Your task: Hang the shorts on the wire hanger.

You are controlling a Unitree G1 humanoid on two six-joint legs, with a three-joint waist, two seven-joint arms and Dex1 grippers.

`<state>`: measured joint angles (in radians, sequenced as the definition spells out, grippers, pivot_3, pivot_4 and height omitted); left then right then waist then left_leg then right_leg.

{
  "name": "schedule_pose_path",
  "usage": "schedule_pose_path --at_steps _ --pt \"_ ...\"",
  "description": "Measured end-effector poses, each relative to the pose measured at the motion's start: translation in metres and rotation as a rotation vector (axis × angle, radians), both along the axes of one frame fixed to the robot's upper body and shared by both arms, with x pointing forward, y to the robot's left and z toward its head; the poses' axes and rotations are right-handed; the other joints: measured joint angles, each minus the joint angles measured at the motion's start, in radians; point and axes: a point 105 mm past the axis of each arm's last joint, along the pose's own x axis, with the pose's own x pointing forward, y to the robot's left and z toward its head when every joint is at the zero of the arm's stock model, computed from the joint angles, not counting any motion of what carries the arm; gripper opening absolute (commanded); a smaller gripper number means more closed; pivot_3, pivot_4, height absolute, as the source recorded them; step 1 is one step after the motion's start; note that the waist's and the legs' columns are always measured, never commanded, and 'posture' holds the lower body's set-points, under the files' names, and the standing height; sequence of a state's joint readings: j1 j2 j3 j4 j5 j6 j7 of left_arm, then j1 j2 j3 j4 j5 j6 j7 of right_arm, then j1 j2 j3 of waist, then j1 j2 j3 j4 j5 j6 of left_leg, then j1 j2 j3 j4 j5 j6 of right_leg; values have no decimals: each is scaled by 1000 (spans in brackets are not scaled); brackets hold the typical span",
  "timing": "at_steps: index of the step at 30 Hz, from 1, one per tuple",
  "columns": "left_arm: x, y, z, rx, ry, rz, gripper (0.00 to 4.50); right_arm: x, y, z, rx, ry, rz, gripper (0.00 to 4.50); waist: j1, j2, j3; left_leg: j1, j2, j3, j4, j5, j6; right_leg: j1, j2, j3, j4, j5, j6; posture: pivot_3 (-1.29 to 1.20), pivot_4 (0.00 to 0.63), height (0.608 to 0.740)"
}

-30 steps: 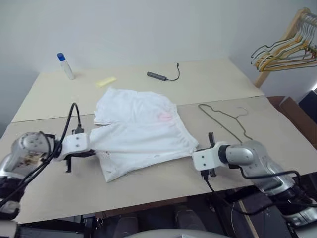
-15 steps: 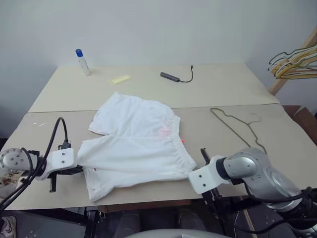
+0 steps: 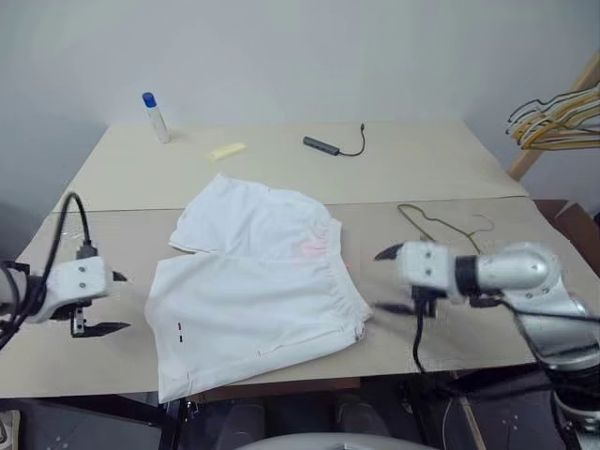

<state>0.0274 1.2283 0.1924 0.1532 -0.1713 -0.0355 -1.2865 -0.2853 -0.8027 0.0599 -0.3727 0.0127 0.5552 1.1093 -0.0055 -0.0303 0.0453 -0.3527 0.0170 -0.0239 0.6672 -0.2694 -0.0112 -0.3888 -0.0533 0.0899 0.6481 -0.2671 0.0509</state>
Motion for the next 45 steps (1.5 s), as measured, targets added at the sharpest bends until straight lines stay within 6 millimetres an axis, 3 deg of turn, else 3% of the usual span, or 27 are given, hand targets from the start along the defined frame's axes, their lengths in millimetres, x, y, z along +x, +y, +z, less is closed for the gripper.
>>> schedule_pose_path --at_steps 2,6,15,19,26,34,37,45 --pt "8 -13 15 -153 -68 10 4449 20 -25 -4 45 17 -186 4500 2 1 0 -1 0 0 0 0 0 -1 0 0 0 1 -2 23 0 740" --pt "9 -47 27 -360 -103 -64 4449 39 -59 -15 88 61 -387 4500 -5 1 1 -2 -1 1 0 0 0 -1 -1 1 0 4 -7 18 0 740" --pt "5 -108 26 -524 -72 -210 4449 74 -130 -27 104 129 -628 4500 -28 3 1 0 -1 1 0 0 0 0 0 3 0 5 -8 29 0 740" --pt "2 -123 22 -540 -61 -242 4449 81 -145 -32 161 186 -675 4500 -43 3 1 0 -1 1 0 0 0 0 0 4 0 5 -8 43 0 740" --pt "-2 -130 11 -515 -27 -245 4449 76 -145 -71 119 324 -674 4500 -48 4 1 0 -2 1 0 0 0 0 0 4 0 5 -8 62 0 740" --pt "-4 -129 2 -485 -9 -233 4449 74 -147 -70 92 395 -673 4500 -44 4 1 0 -2 0 0 0 0 1 0 4 0 5 -8 61 0 740" --pt "-4 -129 2 -486 -8 -233 4500 73 -148 -70 70 417 -672 3959 -42 4 1 0 -2 1 0 0 0 1 0 4 0 5 -8 62 0 740" --pt "-3 -130 1 -481 -21 -238 4500 71 -148 -70 46 455 -670 1442 -40 4 1 1 -2 0 0 0 0 1 0 4 0 5 -8 57 0 740"
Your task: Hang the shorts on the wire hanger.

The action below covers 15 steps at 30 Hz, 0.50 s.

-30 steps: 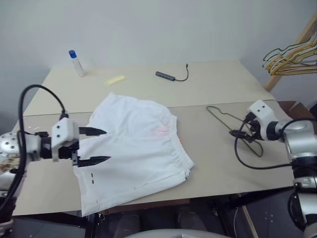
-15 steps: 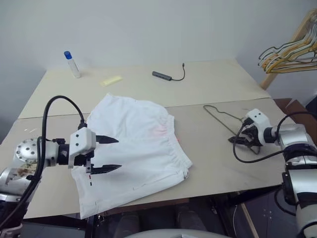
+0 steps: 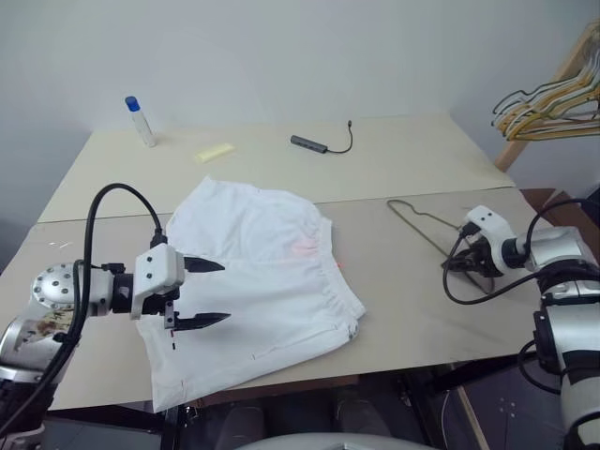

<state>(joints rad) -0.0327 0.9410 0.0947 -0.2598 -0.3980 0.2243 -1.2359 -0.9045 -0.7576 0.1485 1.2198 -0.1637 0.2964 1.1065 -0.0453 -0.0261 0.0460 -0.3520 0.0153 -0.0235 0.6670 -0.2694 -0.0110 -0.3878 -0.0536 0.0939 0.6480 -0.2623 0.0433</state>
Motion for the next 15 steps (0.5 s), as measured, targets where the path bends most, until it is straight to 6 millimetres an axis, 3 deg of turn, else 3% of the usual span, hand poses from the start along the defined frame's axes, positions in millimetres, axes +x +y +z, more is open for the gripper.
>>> schedule_pose_path --at_steps 4,10,15 --pt "1 -2 -1 -16 -7 4 4500 1 -2 0 -20 -8 -5 120 0 0 0 0 0 0 0 0 0 0 0 0 0 0 0 55 0 740" --pt "17 -9 7 -100 -66 60 4500 3 -2 0 -25 -27 -13 50 0 -1 -1 1 0 0 0 0 0 2 0 0 0 0 0 45 0 740" --pt "51 -27 22 -399 -41 286 4500 6 15 5 60 -108 19 50 1 -1 -2 -1 -1 -2 2 0 0 1 -1 0 1 1 2 32 0 740"
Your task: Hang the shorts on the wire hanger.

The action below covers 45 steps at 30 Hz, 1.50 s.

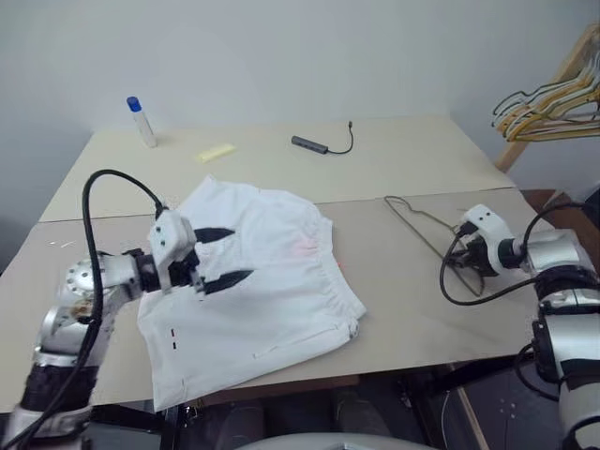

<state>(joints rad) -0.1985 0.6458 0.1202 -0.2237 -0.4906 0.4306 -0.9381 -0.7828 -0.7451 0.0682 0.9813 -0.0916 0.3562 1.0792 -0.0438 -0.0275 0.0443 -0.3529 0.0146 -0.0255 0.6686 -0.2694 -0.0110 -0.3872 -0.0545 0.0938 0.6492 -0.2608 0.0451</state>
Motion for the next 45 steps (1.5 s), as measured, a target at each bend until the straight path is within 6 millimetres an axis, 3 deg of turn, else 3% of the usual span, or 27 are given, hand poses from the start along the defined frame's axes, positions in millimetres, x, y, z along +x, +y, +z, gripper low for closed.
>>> schedule_pose_path --at_steps 4,7,9,14,17,21,22,23,26,33,37,43,45 --pt "24 -19 9 -325 175 162 4500 5 34 28 95 -146 38 50 0 1 0 -1 0 -3 0 0 0 -1 -1 0 0 1 2 19 0 740" --pt "32 -48 8 -550 347 214 4500 1 88 60 104 -355 168 50 1 1 -1 -2 -1 -7 1 -1 -1 -1 -1 0 0 2 3 12 0 740" --pt "35 -62 9 -642 425 231 4500 -5 124 69 103 -464 257 50 2 0 -1 -2 -1 -7 1 -1 -1 -1 -1 0 0 2 3 9 0 740" --pt "40 -70 25 -729 452 262 4500 -14 180 79 58 -675 377 50 3 0 -1 -2 -3 -2 1 0 -2 -1 -1 1 -1 3 3 18 0 740" --pt "39 -74 26 -716 451 256 4500 -17 197 88 56 -770 418 50 4 0 -1 -2 -3 -2 1 0 -2 -1 -1 0 -2 3 3 27 0 740" --pt "40 -74 27 -702 434 259 4500 -23 203 92 59 -840 466 50 12 0 -1 -2 -4 -2 1 0 -3 -1 -1 0 -2 3 3 30 0 740" --pt "40 -73 28 -702 421 267 4124 -26 204 90 61 -848 480 0 15 0 -1 -2 -4 -2 1 0 -3 -1 -1 0 -2 3 3 29 0 740" --pt "41 -73 29 -700 413 271 4042 -27 206 88 62 -850 492 0 16 0 -1 -1 -4 -2 1 0 -3 0 -1 0 -2 3 3 27 0 740" --pt "40 -77 34 -692 364 239 2942 -34 214 82 45 -867 552 0 19 0 -1 -1 -4 -1 1 0 -3 -1 -1 1 -3 3 3 22 0 740" --pt "41 -84 40 -698 323 225 1133 -36 220 80 39 -880 571 0 23 0 -1 -1 -4 -1 1 0 -3 0 -1 1 -3 3 3 10 0 740" --pt "48 -84 31 -675 333 287 10 -34 219 80 20 -891 553 0 25 0 -1 -1 -4 -1 1 0 -3 0 -1 1 -3 3 3 2 0 740" --pt "51 -91 28 -703 343 298 10 -31 218 76 5 -887 518 0 22 0 -1 -1 -4 -1 1 0 -3 0 0 1 -4 3 3 -7 0 740" --pt "51 -91 27 -693 337 288 0 -31 218 75 3 -883 526 523 22 0 -1 -1 -4 -1 1 0 -3 0 0 1 -4 3 3 -7 0 740"
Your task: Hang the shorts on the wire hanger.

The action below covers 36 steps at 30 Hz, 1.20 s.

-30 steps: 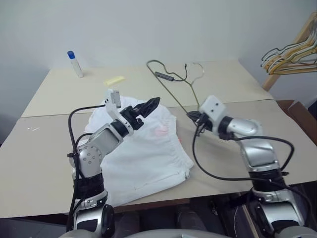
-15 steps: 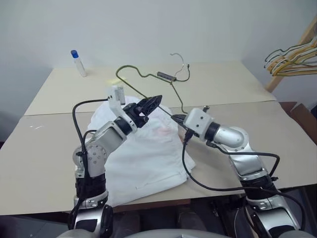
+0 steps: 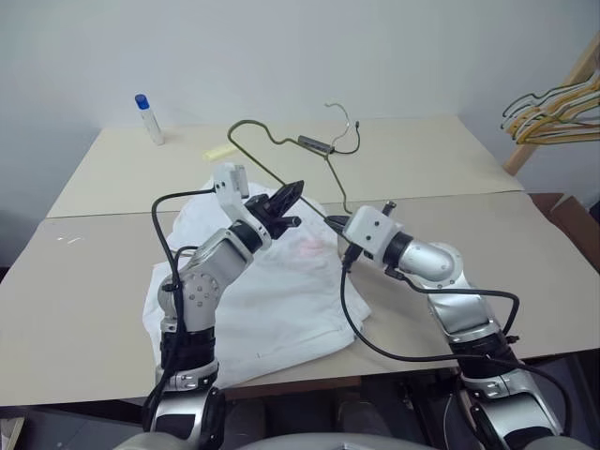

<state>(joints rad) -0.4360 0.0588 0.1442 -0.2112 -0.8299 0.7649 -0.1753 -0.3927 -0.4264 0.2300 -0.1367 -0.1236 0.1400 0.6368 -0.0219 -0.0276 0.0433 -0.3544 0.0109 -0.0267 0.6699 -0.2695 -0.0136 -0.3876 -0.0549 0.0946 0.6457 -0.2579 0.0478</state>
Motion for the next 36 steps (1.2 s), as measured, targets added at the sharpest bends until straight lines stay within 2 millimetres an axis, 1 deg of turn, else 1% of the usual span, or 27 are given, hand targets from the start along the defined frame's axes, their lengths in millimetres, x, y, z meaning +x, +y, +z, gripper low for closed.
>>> schedule_pose_path --at_steps 1,4,8,11,12,13,15,17,20,22,24,26,29,32,33,36 --pt "-1 -1 0 9 -8 -11 0 -1 1 0 -1 3 8 694 0 0 0 0 0 0 0 0 0 0 0 0 0 0 0 -6 0 740" --pt "0 1 3 16 -38 -3 0 -4 4 5 2 -14 30 1696 -2 0 0 0 0 0 0 0 0 0 0 0 0 0 0 -8 0 740" --pt "-4 5 14 -8 -122 -31 0 -7 6 7 7 -16 48 3170 -2 0 0 0 0 0 0 0 0 0 0 0 0 0 0 -8 0 740" --pt "-9 16 26 39 -221 -74 0 -17 8 18 96 53 125 4266 -10 0 0 0 1 0 0 0 0 0 1 0 -1 0 0 8 0 740" --pt "-11 20 29 54 -251 -93 0 -22 5 24 149 104 152 4478 -12 0 0 0 1 0 0 0 0 0 1 0 -1 0 0 12 0 740" --pt "-14 26 33 72 -282 -120 0 -27 1 31 207 164 187 4478 -13 0 0 -1 1 0 0 0 0 0 1 0 -1 0 0 13 0 740" --pt "-19 42 47 102 -356 -161 0 -37 -15 48 285 241 245 4478 -15 -1 1 0 1 -1 0 0 0 1 1 -1 -1 0 0 13 0 740" --pt "-24 58 60 124 -417 -189 0 -42 -30 61 328 291 283 4478 -16 -1 1 0 1 -1 0 0 0 1 1 -2 -2 0 0 4 0 740" --pt "-32 82 73 127 -475 -267 0 -49 -48 75 344 465 363 4478 -23 0 2 0 2 0 0 0 1 1 1 -2 -3 0 0 -15 0 740" --pt "-39 95 79 102 -506 -324 0 -51 -61 79 336 585 391 4478 -27 0 2 0 3 0 -1 0 1 1 2 -2 -4 -1 0 -25 0 740" --pt "-47 104 88 39 -543 -393 0 -51 -68 72 328 713 412 4478 -30 0 2 0 4 1 -1 0 1 1 2 -2 -4 -1 1 -31 0 740" --pt "-55 107 99 -14 -586 -464 0 -50 -66 59 336 825 445 4478 -36 -1 2 0 4 1 -1 0 1 1 2 -2 -4 -3 5 -39 0 740" --pt "-59 109 106 -19 -607 -529 0 -43 -51 47 346 924 501 4478 -49 0 2 0 3 1 -1 0 1 0 2 -1 -3 -4 7 -54 0 740" --pt "-60 105 105 -23 -608 -566 0 -36 -35 49 312 933 529 4478 -57 0 3 -2 4 1 -1 0 1 -1 2 -1 -3 -4 5 -59 0 740" --pt "-60 104 104 -29 -608 -573 0 -35 -30 51 306 929 541 4478 -58 0 3 -3 4 0 -1 0 1 -2 2 -1 -3 -1 1 -58 0 740" --pt "-58 102 101 -46 -603 -577 0 -32 -17 54 308 895 561 4478 -59 0 3 -4 4 0 0 0 1 -3 1 -2 -3 0 1 -65 0 740"
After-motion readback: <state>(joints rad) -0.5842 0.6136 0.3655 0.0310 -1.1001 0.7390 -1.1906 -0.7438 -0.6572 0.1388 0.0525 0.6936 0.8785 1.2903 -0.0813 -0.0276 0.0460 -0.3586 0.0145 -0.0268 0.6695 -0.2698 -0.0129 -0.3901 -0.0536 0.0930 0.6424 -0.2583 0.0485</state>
